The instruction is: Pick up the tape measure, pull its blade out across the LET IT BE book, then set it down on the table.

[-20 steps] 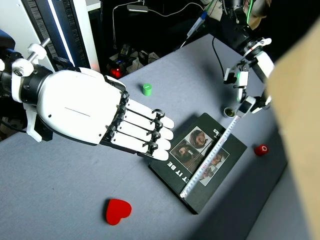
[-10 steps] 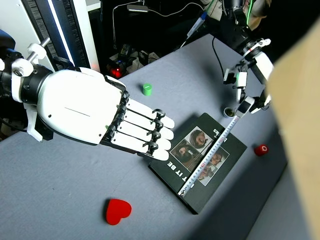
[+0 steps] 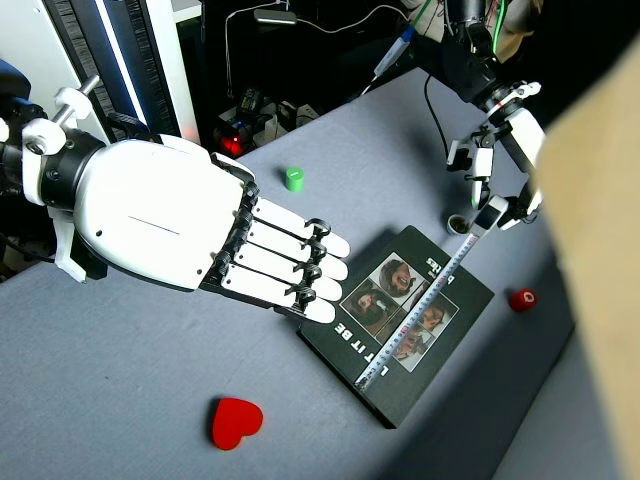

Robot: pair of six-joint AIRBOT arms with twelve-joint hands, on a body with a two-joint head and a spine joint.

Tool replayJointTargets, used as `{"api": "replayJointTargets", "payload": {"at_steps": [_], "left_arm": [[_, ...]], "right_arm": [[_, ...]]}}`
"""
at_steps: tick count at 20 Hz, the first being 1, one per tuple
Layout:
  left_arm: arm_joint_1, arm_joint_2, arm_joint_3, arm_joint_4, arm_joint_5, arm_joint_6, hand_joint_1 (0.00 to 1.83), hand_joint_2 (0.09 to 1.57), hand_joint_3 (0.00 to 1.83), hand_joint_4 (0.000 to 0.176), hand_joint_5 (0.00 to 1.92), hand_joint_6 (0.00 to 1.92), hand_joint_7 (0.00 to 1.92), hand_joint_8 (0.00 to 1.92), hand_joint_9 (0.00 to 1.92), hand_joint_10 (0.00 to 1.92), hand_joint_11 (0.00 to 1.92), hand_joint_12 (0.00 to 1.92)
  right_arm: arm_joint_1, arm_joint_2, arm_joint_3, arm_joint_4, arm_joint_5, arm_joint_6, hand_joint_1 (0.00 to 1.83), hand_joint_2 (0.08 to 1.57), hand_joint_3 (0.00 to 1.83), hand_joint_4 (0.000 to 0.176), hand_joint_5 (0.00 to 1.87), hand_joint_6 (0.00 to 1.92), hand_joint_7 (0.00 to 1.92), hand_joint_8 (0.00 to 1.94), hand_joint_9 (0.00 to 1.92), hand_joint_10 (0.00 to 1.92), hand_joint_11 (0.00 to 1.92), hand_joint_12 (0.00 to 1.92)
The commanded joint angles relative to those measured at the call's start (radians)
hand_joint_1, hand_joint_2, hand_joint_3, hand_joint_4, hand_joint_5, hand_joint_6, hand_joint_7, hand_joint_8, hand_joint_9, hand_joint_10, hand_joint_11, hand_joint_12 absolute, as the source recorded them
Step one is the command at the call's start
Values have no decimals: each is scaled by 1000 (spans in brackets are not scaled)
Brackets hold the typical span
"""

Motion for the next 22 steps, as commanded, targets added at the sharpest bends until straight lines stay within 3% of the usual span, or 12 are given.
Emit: {"api": "replayJointTargets", "payload": {"at_steps": [1,13,17,22], "left_arm": [[-8,3,8,-1,-128,-4,1385,1079,0,0,1050,701,1090,864,923,1192,804,1069],[-48,16,-26,2,-138,-14,1384,1079,0,0,1044,715,1092,858,929,1182,827,1032],[-125,51,-114,-28,-123,42,1383,1081,0,0,1047,708,1070,876,936,1190,809,1031],[-179,142,-270,-85,-115,116,1382,1083,0,0,1089,625,1038,927,928,1211,821,1055]], "right_arm": [[10,3,-4,-21,80,8,162,1036,2,0,0,0,9,2,0,0,0,285],[10,3,-4,-25,81,9,151,1064,4,0,5,2,37,3,0,0,0,324],[8,3,-4,-26,81,6,152,1064,3,0,7,2,41,3,0,0,0,317],[9,3,-4,-27,79,-16,149,1069,5,0,13,4,45,4,3,1,0,309]]}}
